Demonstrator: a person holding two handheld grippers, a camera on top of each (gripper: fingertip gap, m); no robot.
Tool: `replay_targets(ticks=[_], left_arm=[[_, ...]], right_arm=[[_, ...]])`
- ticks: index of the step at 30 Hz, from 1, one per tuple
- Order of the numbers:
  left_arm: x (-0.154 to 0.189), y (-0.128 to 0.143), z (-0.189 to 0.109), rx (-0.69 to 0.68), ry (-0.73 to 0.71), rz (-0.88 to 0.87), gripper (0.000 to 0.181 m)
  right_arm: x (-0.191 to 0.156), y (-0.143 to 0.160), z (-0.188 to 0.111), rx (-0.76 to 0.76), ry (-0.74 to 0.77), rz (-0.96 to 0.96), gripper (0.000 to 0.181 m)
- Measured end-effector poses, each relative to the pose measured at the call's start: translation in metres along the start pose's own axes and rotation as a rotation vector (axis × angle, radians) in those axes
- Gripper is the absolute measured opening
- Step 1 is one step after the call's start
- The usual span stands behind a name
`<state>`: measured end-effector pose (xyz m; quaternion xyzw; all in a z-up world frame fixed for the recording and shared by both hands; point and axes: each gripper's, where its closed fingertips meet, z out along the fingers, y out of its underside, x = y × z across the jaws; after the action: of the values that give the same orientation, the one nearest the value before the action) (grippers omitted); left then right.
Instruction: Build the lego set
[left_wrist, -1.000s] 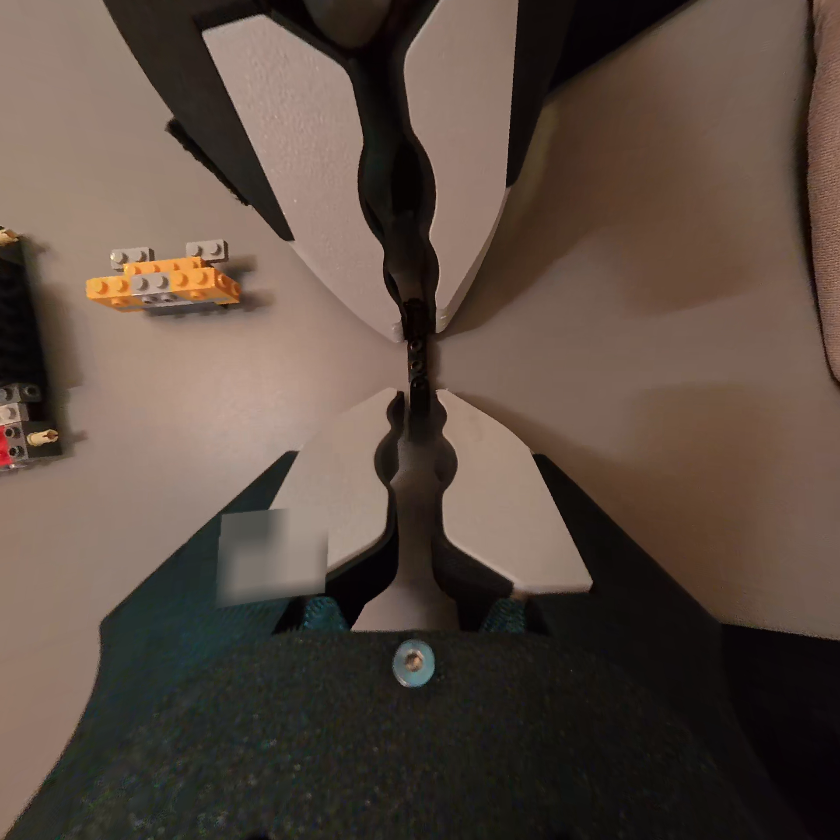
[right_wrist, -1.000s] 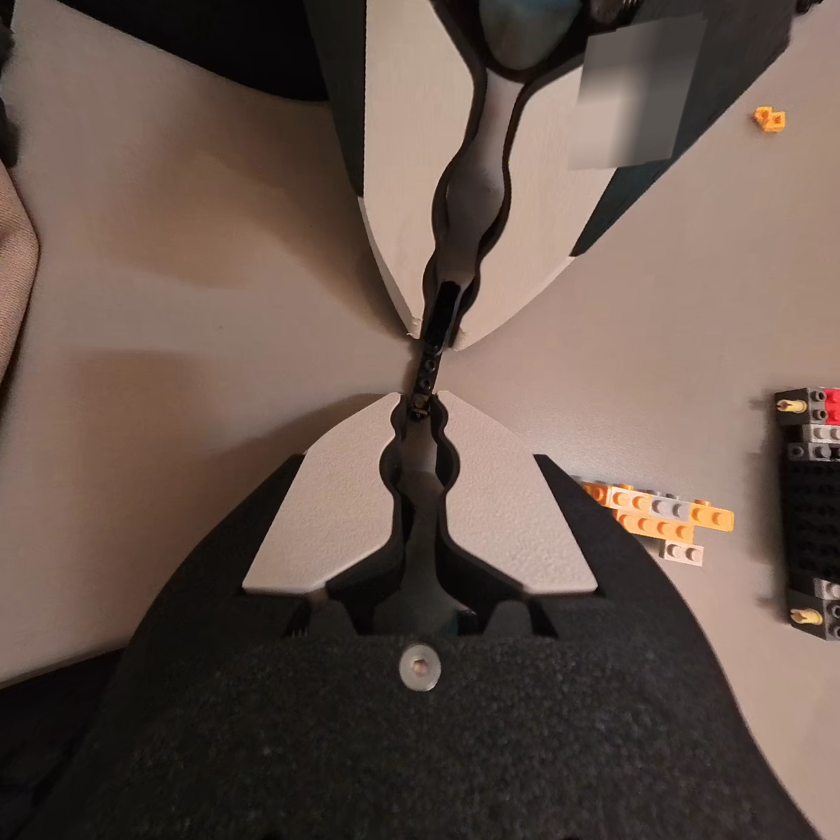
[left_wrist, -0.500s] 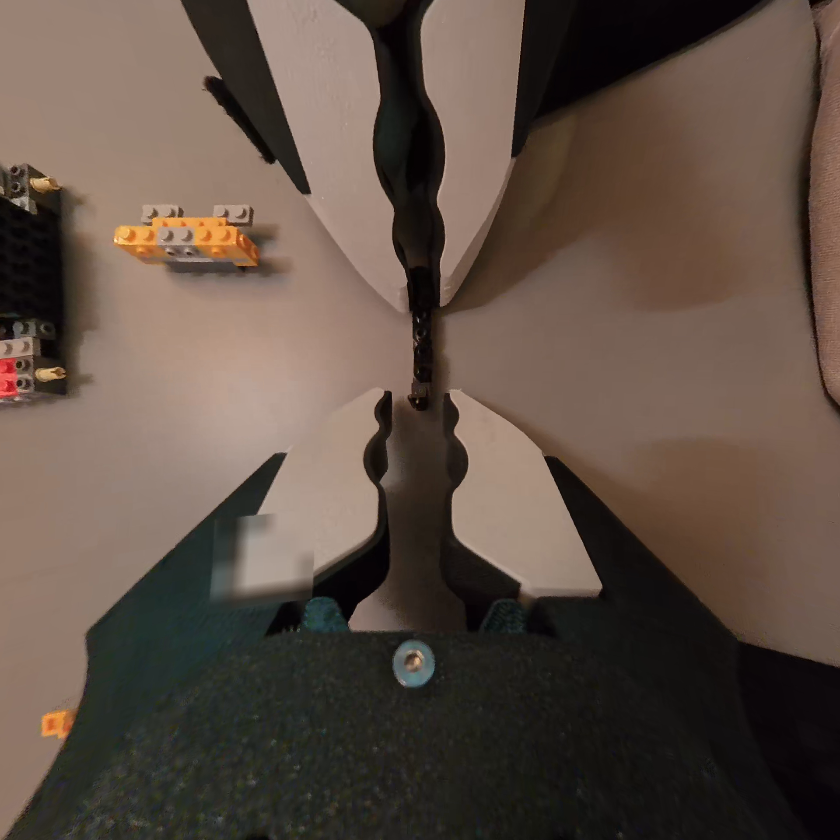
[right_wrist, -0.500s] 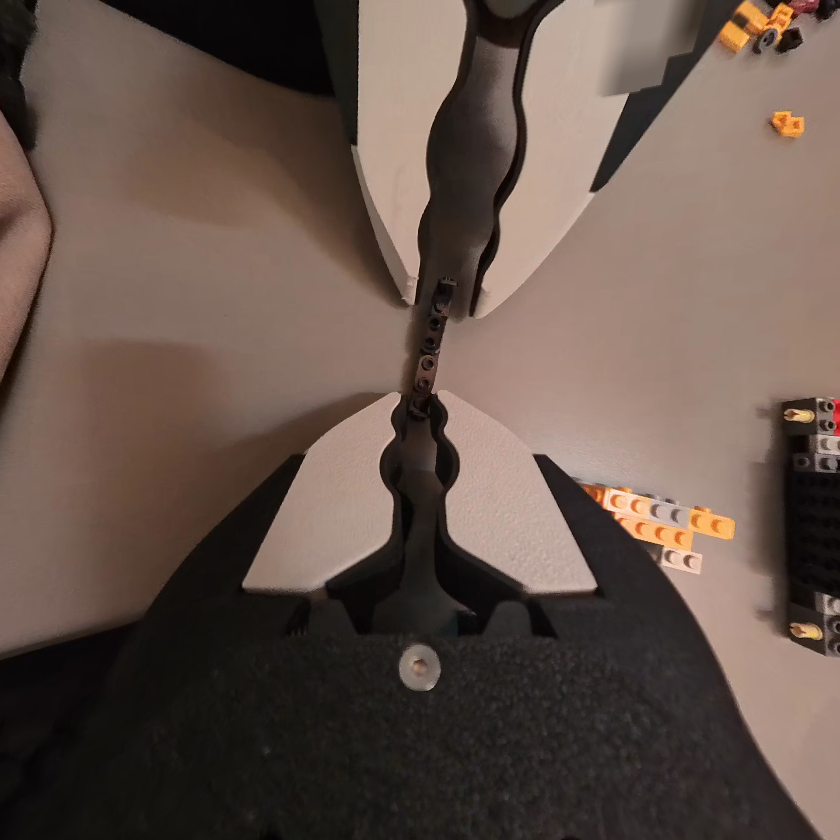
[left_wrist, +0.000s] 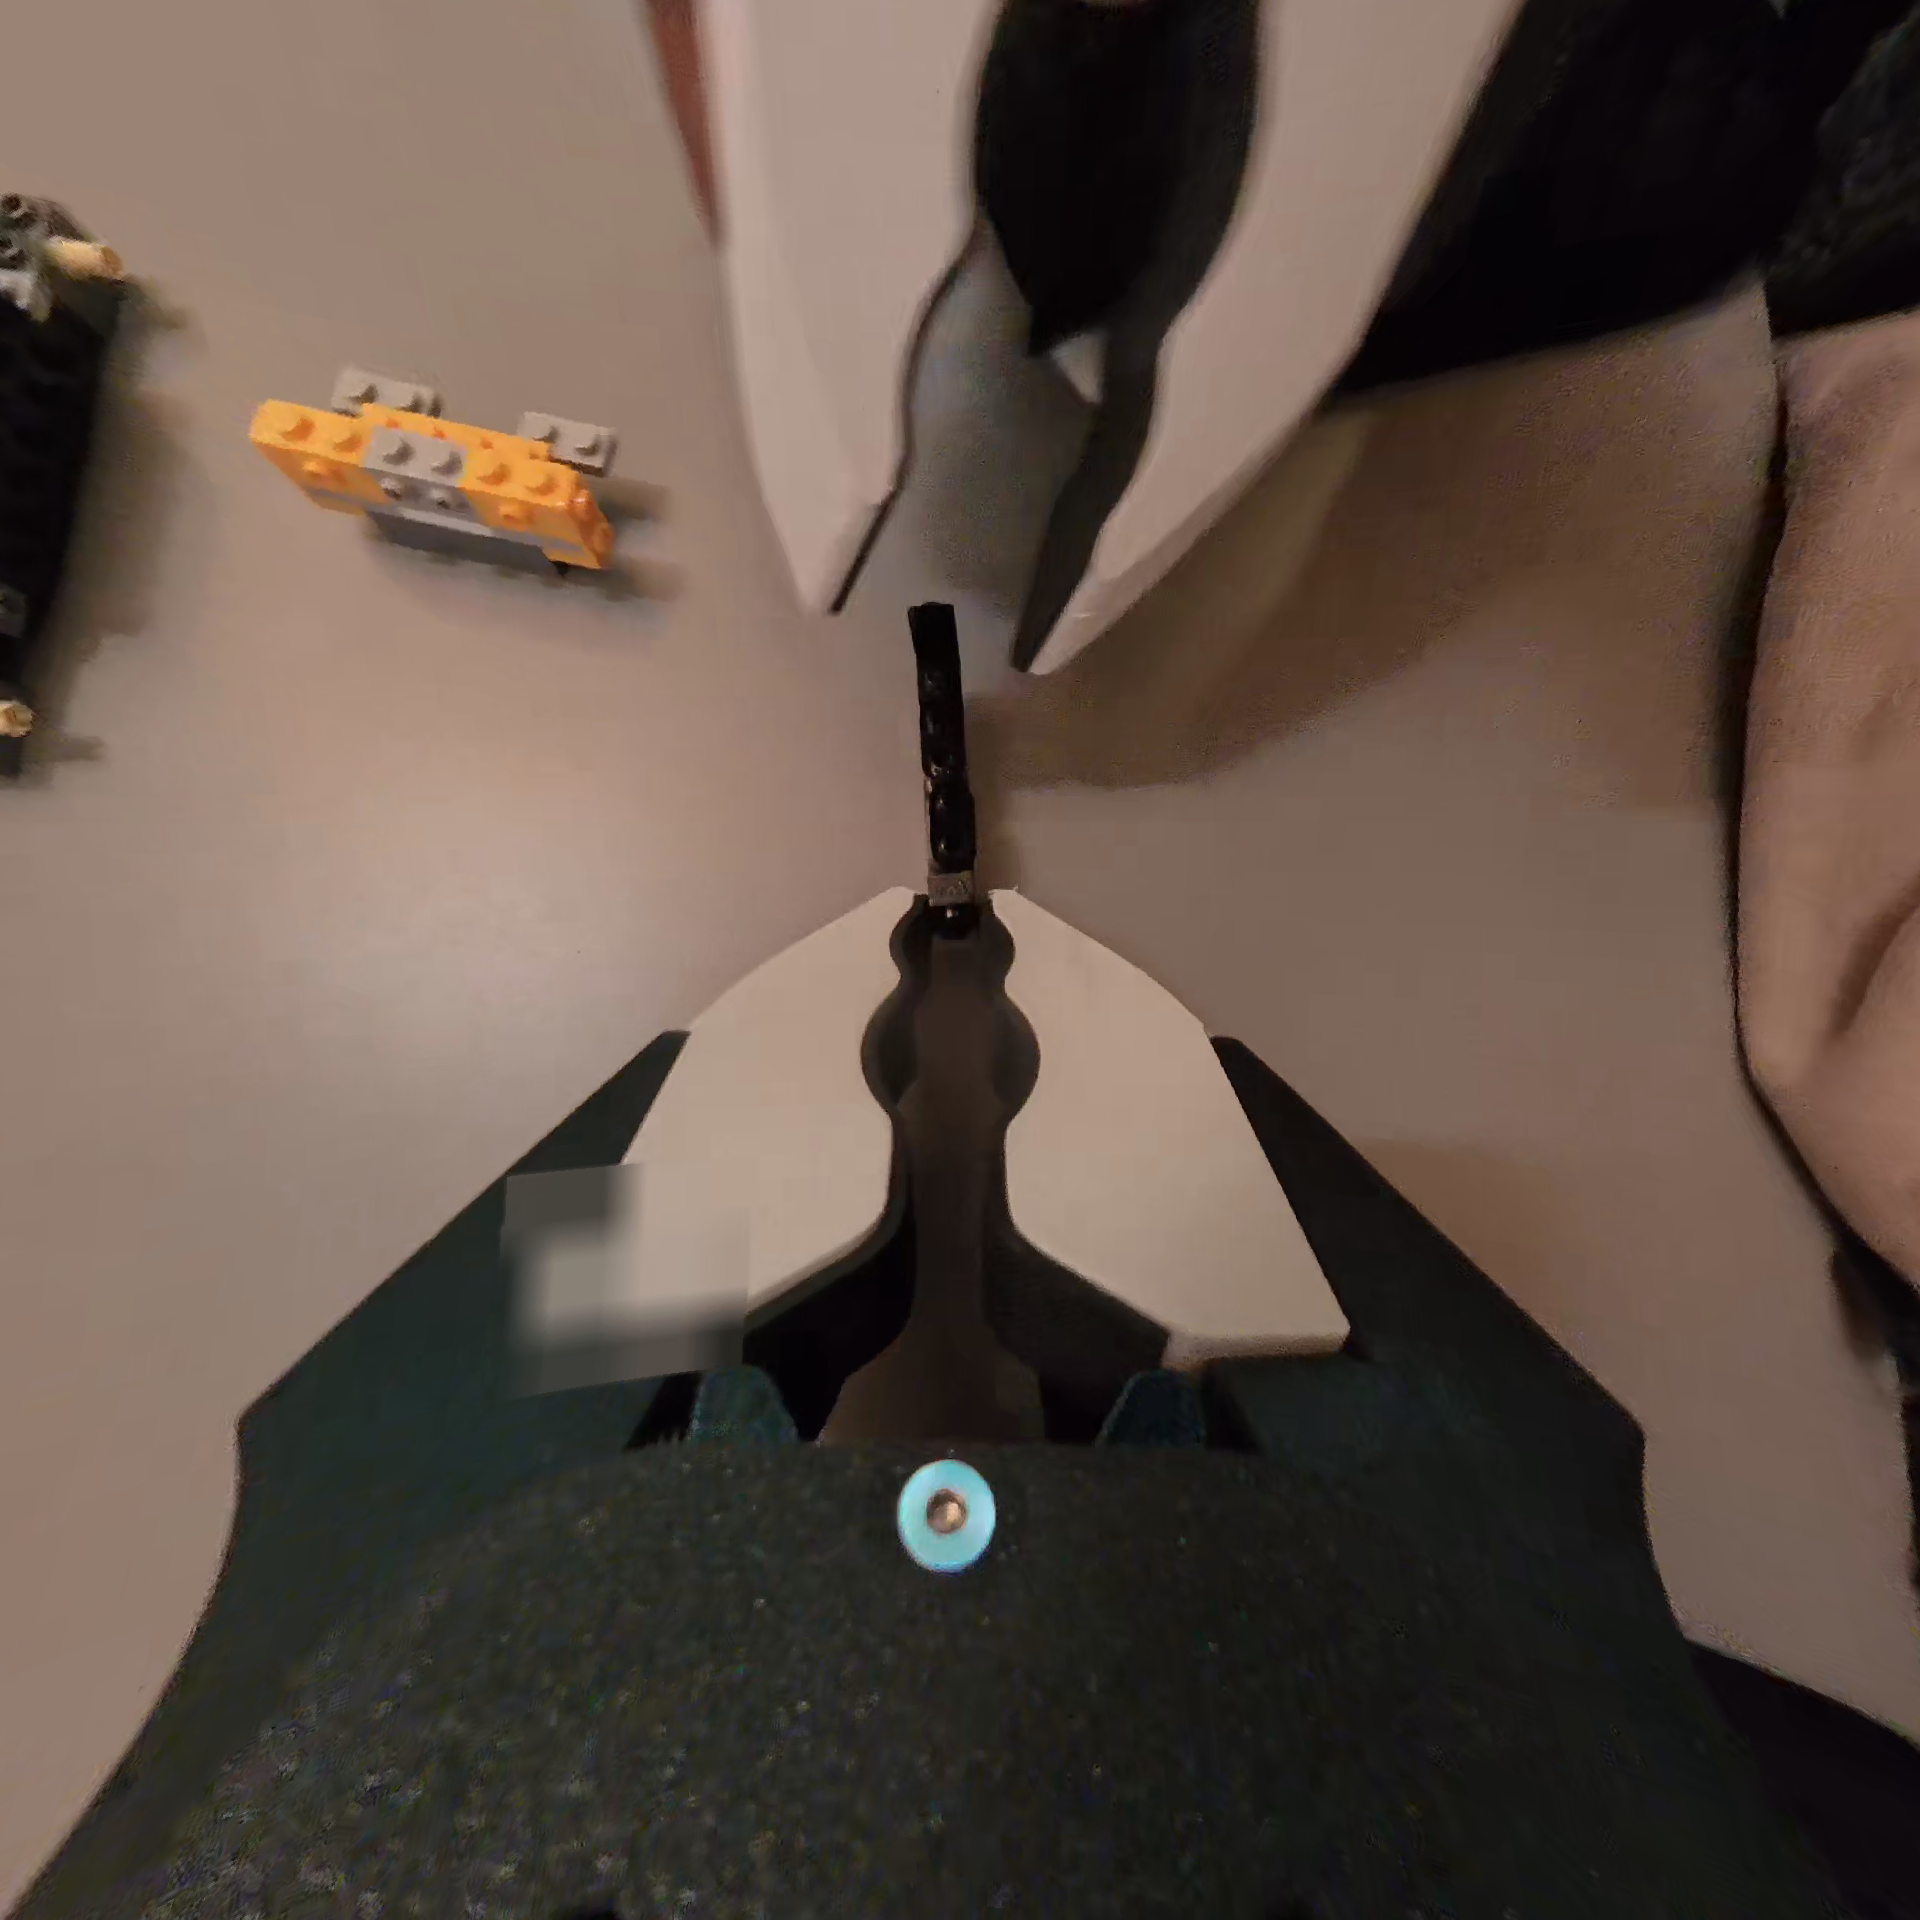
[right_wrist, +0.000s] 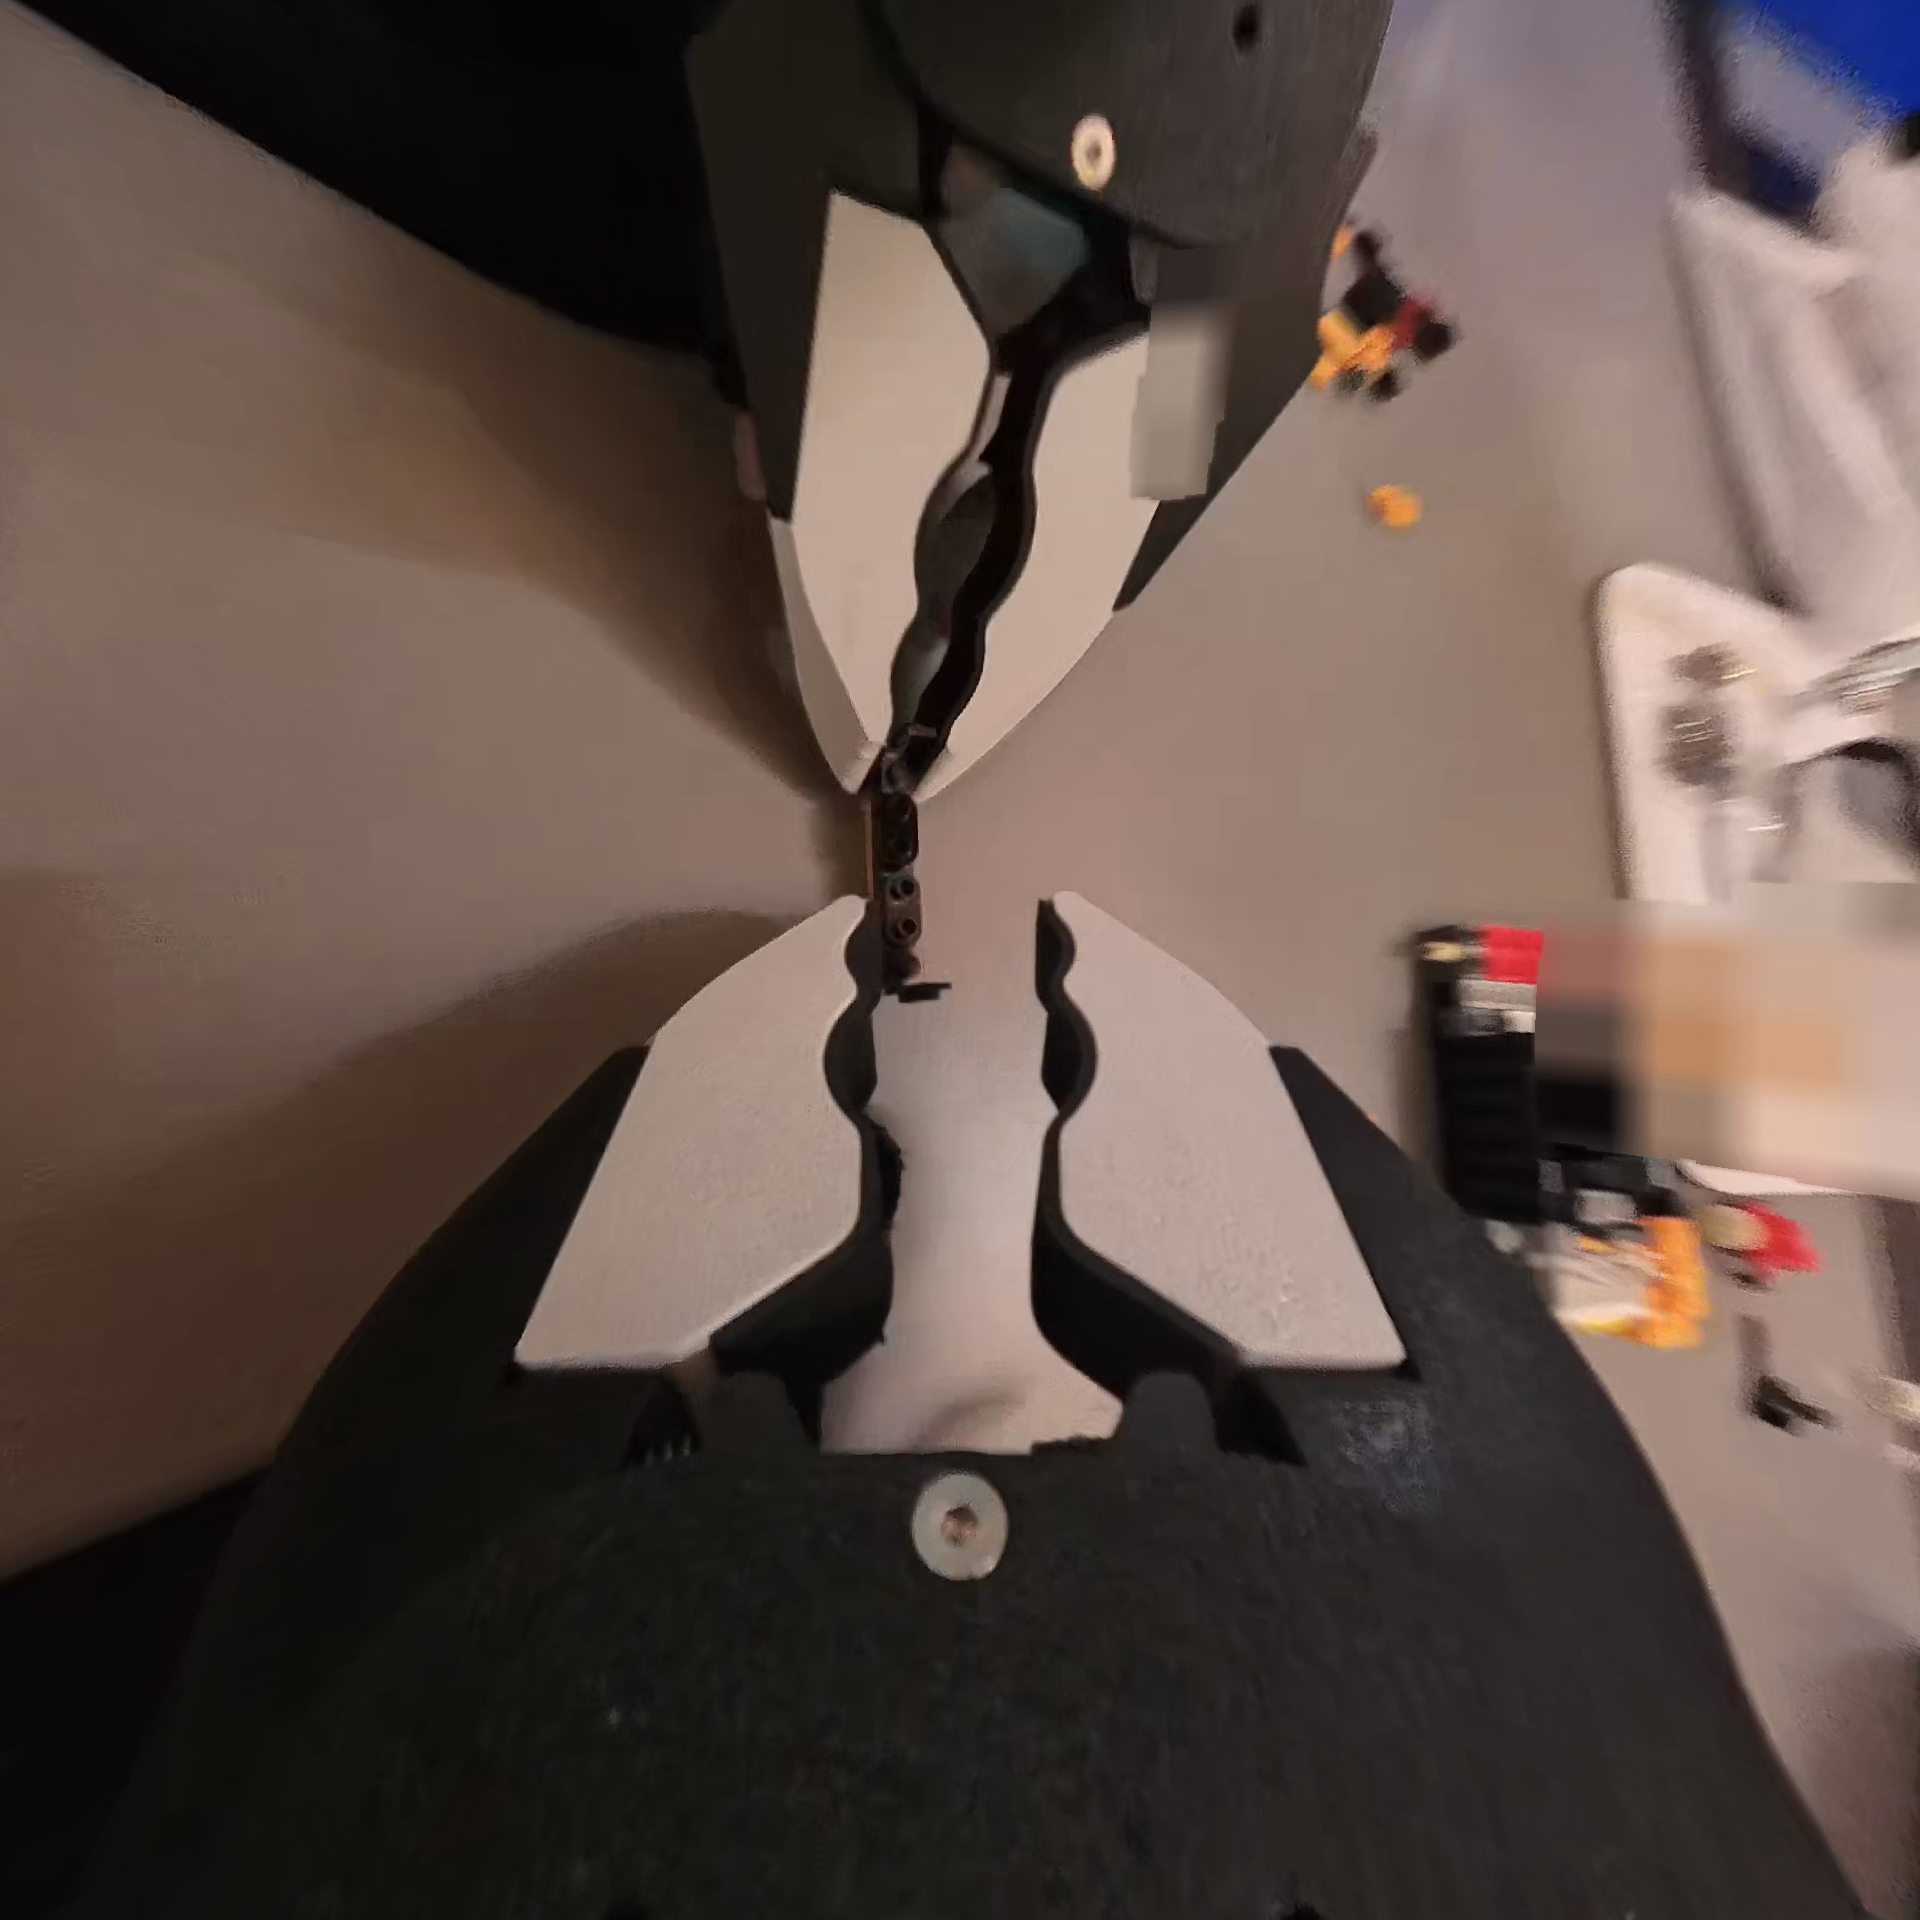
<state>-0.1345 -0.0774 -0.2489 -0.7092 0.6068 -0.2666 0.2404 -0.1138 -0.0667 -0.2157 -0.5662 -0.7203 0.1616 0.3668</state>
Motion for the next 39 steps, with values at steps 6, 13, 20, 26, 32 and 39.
replay_targets(ticks=[6,13,20,26,32,39], left_arm=[[-0.013,-0.021,-0.013,0.096,-0.01,-0.203,0.008],[-0.015,-0.028,-0.022,0.109,-0.032,-0.251,0.008],[-0.01,-0.033,-0.03,0.135,-0.012,-0.237,0.008],[-0.006,-0.039,-0.036,0.188,0.055,-0.296,0.008],[-0.004,-0.042,-0.039,0.232,0.137,-0.396,0.008],[-0.004,-0.044,-0.037,0.265,0.191,-0.465,0.008]], right_arm=[[0.012,-0.016,-0.001,-0.077,0.376,-0.265,0.03],[0.02,-0.015,0.015,-0.148,0.456,-0.374,0.021],[0.022,-0.022,0.011,-0.133,0.489,-0.419,0.013],[0.021,-0.028,0.005,-0.106,0.478,-0.434,0.012],[0.021,-0.031,0.003,-0.12,0.467,-0.461,0.011],[0.019,-0.028,0.003,-0.115,0.429,-0.45,0.011]])
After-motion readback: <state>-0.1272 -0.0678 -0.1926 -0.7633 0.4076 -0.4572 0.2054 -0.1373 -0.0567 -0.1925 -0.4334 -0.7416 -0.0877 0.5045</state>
